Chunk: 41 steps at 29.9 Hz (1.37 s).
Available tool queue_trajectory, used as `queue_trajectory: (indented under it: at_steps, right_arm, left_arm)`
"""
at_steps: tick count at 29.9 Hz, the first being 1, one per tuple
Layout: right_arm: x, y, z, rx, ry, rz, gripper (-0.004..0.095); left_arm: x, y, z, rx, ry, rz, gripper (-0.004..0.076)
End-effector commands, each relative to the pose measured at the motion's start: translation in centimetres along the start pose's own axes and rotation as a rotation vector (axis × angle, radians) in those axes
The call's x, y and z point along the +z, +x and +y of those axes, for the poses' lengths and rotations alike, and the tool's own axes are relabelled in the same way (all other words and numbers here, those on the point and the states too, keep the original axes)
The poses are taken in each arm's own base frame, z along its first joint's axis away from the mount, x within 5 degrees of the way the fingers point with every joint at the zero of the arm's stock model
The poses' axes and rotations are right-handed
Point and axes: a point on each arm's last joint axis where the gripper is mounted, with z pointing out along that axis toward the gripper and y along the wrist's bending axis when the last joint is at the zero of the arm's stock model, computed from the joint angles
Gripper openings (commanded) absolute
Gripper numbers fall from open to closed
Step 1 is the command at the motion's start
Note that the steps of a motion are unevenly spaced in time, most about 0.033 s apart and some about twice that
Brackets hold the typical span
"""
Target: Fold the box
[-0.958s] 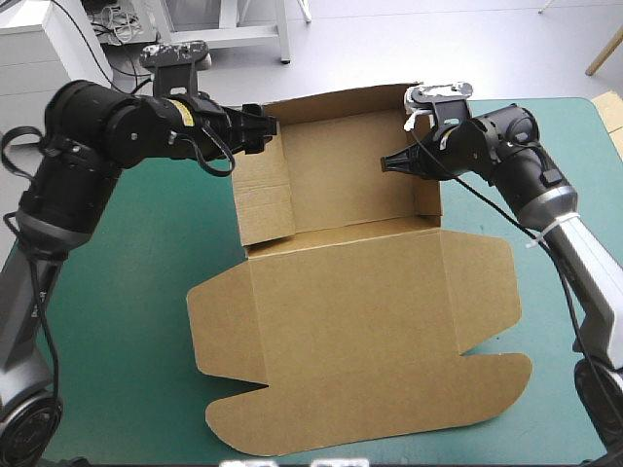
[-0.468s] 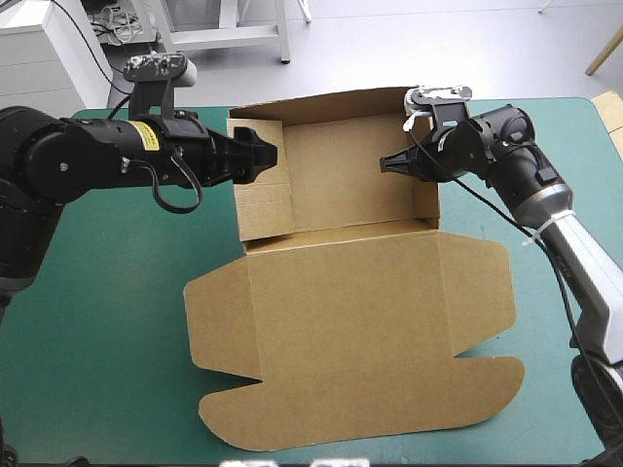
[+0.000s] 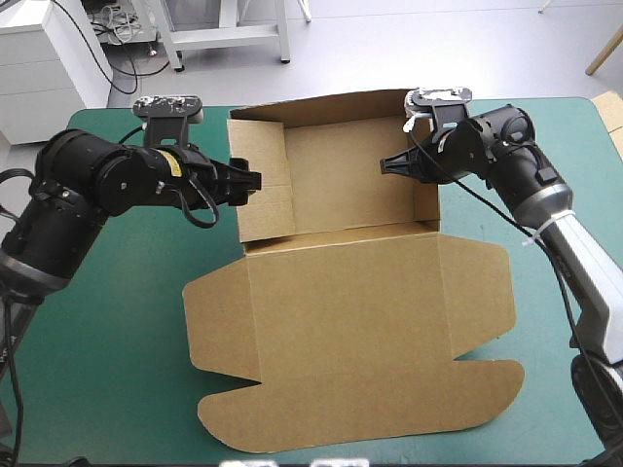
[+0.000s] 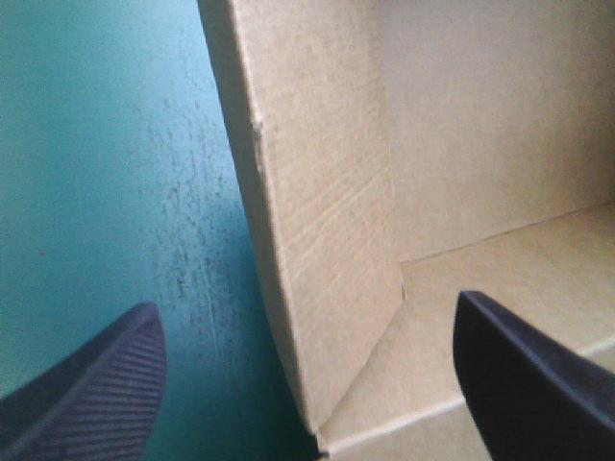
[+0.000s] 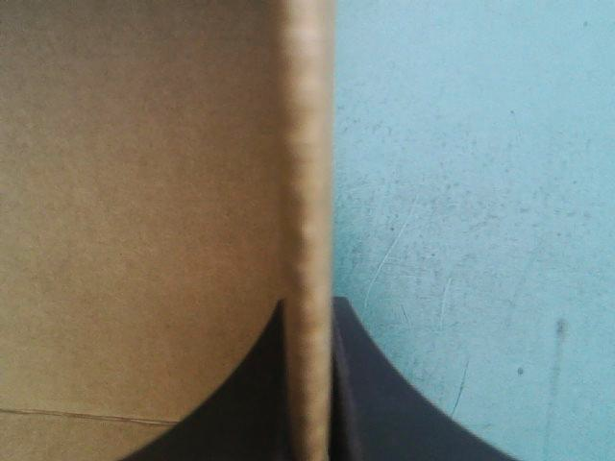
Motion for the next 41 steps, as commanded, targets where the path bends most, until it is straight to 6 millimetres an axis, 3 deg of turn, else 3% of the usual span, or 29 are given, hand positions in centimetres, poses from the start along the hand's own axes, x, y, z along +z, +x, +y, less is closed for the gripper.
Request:
queue_trajectory:
  at_steps: [1, 10, 20, 23, 25, 28, 37, 41]
  right_arm:
    - [-2.8, -1.2, 0.1, 0.015, -0.027, -0.123, -0.0016]
    - [-2.8, -1.1, 0.0, 0.011, -0.025, -0.114, -0.0016]
    - [-2.8, -1.1, 0.0, 0.001, -0.022, -0.112, -0.0016]
    - [-2.8, -1.1, 0.0, 0.002, -0.024, -0.112, -0.0016]
    - [-2.8, -1.1, 0.0, 0.0, -0.023, -0.112, -0.0016]
    - [-2.8, -1.1, 0.0, 0.0, -0.023, -0.112, -0.0016]
    - [-2.8, -0.7, 0.1, 0.012, -0.037, -0.066, -0.0016]
    - [-2.8, -0.3, 0.5, 0.038, -0.077, -0.018, -0.0015]
  left_arm:
    - [0.1, -1.2, -0.6, -0.002, 0.041, -0.113, 0.0578]
    - [6.6, -1.4, -0.9, 0.003, -0.022, 0.012, 0.0578]
    - [7.4, -2.1, -0.6, -0.064, -0.063, -0.05, 0.0552]
    - [7.6, -2.1, -0.6, -0.072, -0.062, -0.05, 0.0477]
    - [7.7, -2.1, -0.6, -0.071, -0.061, -0.051, 0.0357]
    - [7.8, -2.2, -0.8, -0.078, -0.043, -0.055, 0.0015]
    - [7.9, -2.2, -0.7, -0.028, -0.053, -0.05, -0.0008]
    - [9.3, -1.8, -0.8, 0.009, -0.058, 0.021, -0.0008]
